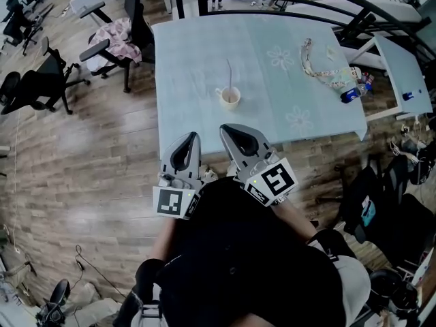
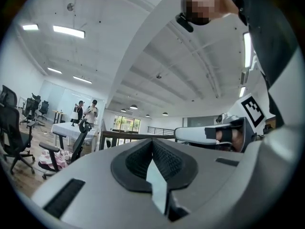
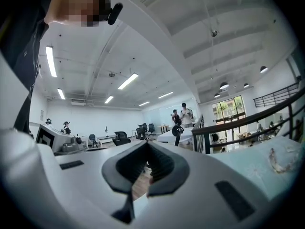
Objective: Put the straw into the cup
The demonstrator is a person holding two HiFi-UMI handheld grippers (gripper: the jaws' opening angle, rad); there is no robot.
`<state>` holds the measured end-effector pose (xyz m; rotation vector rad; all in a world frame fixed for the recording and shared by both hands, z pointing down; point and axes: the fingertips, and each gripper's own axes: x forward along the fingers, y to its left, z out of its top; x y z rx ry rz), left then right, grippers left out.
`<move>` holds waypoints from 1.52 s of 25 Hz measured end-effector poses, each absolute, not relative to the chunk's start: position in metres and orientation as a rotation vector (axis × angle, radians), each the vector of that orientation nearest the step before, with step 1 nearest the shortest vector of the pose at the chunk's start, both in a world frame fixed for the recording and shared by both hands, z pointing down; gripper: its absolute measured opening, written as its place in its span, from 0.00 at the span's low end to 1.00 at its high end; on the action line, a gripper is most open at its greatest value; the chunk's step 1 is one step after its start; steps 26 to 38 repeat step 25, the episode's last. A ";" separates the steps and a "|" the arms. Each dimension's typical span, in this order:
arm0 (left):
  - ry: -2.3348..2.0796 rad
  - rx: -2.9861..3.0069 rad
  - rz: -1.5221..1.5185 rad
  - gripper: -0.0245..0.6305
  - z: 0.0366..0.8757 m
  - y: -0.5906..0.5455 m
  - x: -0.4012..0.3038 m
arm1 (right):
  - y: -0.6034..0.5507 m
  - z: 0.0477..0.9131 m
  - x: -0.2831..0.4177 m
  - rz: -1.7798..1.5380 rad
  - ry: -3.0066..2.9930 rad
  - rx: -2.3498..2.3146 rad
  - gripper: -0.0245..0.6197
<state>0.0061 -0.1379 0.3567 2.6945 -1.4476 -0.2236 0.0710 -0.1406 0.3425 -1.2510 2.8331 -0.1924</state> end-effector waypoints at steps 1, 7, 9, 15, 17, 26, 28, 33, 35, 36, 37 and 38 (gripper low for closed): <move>-1.446 2.705 -0.223 0.06 0.355 -0.137 0.006 | -0.140 0.342 0.070 -0.189 2.832 -1.251 0.05; -1.403 2.723 -0.215 0.06 0.352 -0.140 0.014 | -0.136 0.339 0.071 -0.180 2.819 -1.276 0.05; -1.389 2.734 -0.218 0.06 0.351 -0.139 0.017 | -0.135 0.340 0.074 -0.185 2.814 -1.290 0.05; -1.371 2.727 -0.201 0.06 0.357 -0.140 0.018 | -0.134 0.343 0.078 -0.195 2.802 -1.322 0.05; -1.360 2.728 -0.201 0.06 0.357 -0.142 0.020 | -0.134 0.345 0.080 -0.201 2.802 -1.333 0.05; -1.292 2.755 -0.196 0.06 0.361 -0.140 0.035 | -0.134 0.345 0.083 -0.202 2.799 -1.338 0.05; -1.292 2.755 -0.196 0.06 0.361 -0.140 0.035 | -0.134 0.345 0.083 -0.202 2.799 -1.338 0.05; -1.292 2.755 -0.196 0.06 0.361 -0.140 0.035 | -0.134 0.345 0.083 -0.202 2.799 -1.338 0.05; -1.292 2.755 -0.196 0.06 0.361 -0.140 0.035 | -0.134 0.345 0.083 -0.202 2.799 -1.338 0.05; -1.292 2.755 -0.196 0.06 0.361 -0.140 0.035 | -0.134 0.345 0.083 -0.202 2.799 -1.338 0.05; -1.292 2.755 -0.196 0.06 0.361 -0.140 0.035 | -0.134 0.345 0.083 -0.202 2.799 -1.338 0.05; -1.292 2.755 -0.196 0.06 0.361 -0.140 0.035 | -0.134 0.345 0.083 -0.202 2.799 -1.338 0.05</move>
